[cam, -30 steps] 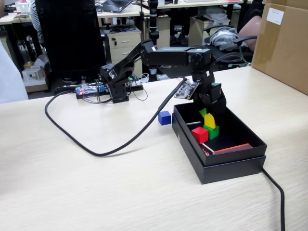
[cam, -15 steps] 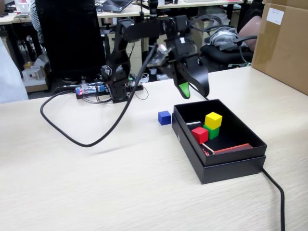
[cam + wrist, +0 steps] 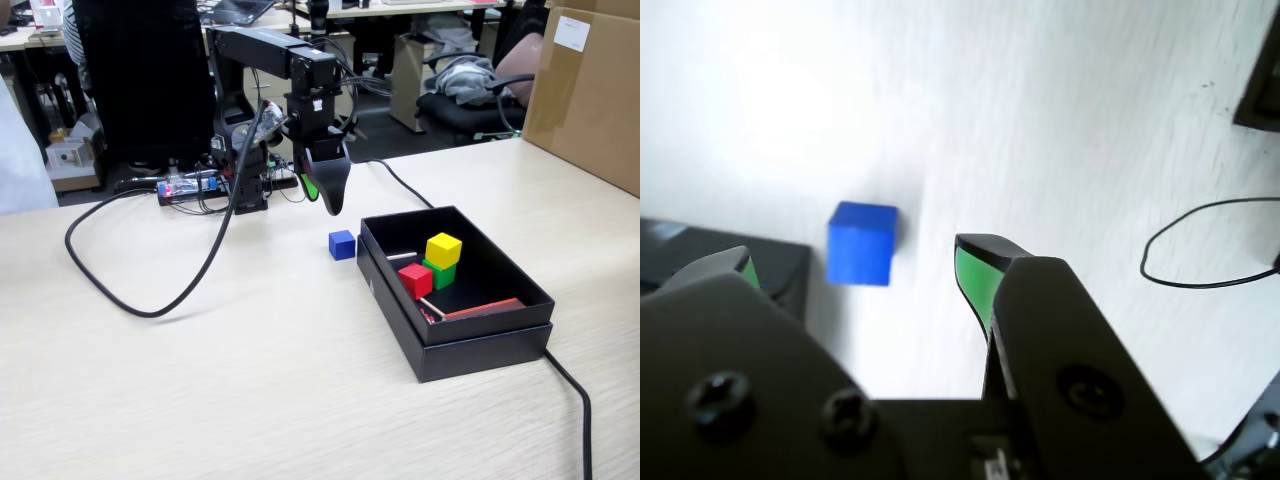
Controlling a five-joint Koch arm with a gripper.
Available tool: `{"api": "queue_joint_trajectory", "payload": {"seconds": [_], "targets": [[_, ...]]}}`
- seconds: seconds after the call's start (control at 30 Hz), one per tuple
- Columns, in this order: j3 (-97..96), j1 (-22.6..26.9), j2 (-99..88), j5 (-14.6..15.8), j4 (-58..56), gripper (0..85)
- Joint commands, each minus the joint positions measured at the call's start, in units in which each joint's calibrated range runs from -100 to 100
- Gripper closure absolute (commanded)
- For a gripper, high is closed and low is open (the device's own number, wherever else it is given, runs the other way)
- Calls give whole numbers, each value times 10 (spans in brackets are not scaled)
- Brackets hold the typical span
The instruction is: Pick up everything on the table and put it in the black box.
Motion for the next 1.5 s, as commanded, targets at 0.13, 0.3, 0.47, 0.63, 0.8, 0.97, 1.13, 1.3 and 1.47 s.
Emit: {"api": "queue_joint_trajectory", "payload": {"seconds": [0.13, 0.3, 0.47, 0.63, 0.8, 0.97, 1.13, 1.3, 1.47], "targets": [[21, 16, 128, 26, 66, 439], [33, 22, 210, 31, 80, 439], [33, 24, 253, 31, 91, 448], [53, 27, 297, 30, 92, 685], [56, 25, 295, 29, 92, 713], [49, 12, 254, 21, 88, 714], [49, -3, 198, 8, 68, 714], [67, -33, 106, -20, 34, 714], [119, -57, 47, -43, 5, 714]]}}
